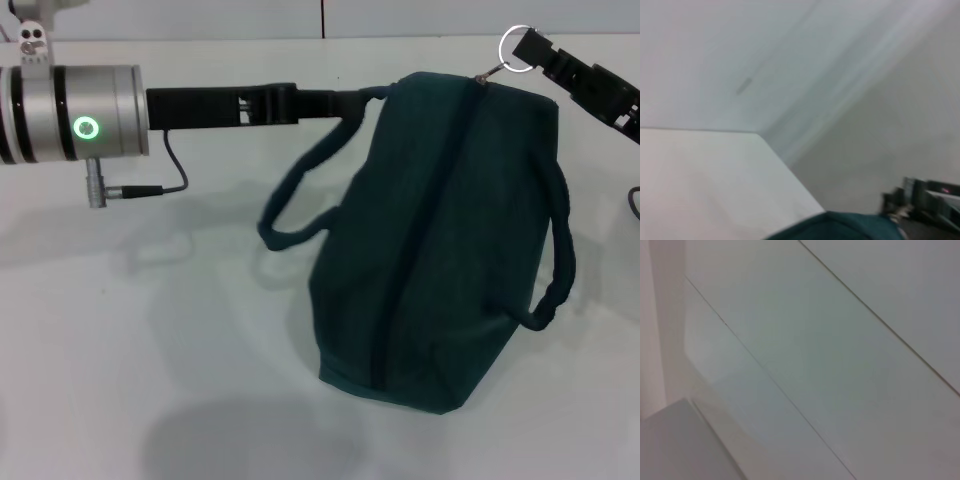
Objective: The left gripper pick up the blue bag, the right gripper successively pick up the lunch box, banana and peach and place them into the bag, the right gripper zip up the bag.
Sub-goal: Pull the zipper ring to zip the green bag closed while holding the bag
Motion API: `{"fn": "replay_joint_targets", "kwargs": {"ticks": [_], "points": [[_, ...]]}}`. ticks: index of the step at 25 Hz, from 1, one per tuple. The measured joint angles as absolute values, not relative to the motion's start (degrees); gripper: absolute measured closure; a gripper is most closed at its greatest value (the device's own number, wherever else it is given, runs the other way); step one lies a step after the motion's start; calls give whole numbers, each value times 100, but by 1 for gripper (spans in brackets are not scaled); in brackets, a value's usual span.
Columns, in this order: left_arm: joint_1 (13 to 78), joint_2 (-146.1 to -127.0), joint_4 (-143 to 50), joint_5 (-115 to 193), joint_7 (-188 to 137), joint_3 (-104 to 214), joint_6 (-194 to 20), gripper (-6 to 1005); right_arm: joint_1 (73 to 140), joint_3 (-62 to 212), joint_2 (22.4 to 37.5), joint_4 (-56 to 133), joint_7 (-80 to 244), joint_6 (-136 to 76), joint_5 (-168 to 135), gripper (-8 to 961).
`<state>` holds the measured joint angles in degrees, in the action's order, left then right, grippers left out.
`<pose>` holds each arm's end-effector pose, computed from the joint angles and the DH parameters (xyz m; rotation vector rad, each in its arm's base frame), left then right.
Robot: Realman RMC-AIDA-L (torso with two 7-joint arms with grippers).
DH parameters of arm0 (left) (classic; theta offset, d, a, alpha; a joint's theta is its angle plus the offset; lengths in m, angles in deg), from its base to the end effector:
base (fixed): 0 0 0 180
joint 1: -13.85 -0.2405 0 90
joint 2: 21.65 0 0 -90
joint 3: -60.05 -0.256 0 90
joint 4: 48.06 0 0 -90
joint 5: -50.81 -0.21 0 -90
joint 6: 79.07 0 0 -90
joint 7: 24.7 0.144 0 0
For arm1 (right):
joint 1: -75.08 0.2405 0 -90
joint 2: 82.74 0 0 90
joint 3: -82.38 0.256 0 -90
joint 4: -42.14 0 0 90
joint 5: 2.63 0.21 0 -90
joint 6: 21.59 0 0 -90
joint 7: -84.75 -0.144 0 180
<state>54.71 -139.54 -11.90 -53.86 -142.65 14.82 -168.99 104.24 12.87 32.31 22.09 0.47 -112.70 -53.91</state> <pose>-0.1794 0.3737 0.0028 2.6520 1.3091 0.9733 0.2231 0.3365 0.0168 -2.2661 0.9579 1.6256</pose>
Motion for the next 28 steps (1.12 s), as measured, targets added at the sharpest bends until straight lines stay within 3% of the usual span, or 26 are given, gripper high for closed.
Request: {"fn": "replay_joint_targets", "kwargs": {"ticks": [11, 17, 24, 28], "points": [[5357, -13998, -1196, -5359, -14268, 1692, -16562, 939, 10417, 1295, 3240, 2258, 47, -11285, -5403, 940], [5172, -13888, -1202, -5072, -14396, 1703, -16603, 867, 10418, 1286, 3239, 2262, 68, -11285, -5403, 940], [5135, -13611, -1139, -4954, -15375, 1660, -17389, 555, 10415, 1296, 3234, 2263, 88, -11270, -5405, 939], [5234, -13562, -1051, -5052, -15699, 1576, -17857, 396, 10416, 1304, 3230, 2263, 100, -11260, -5405, 939]]}}
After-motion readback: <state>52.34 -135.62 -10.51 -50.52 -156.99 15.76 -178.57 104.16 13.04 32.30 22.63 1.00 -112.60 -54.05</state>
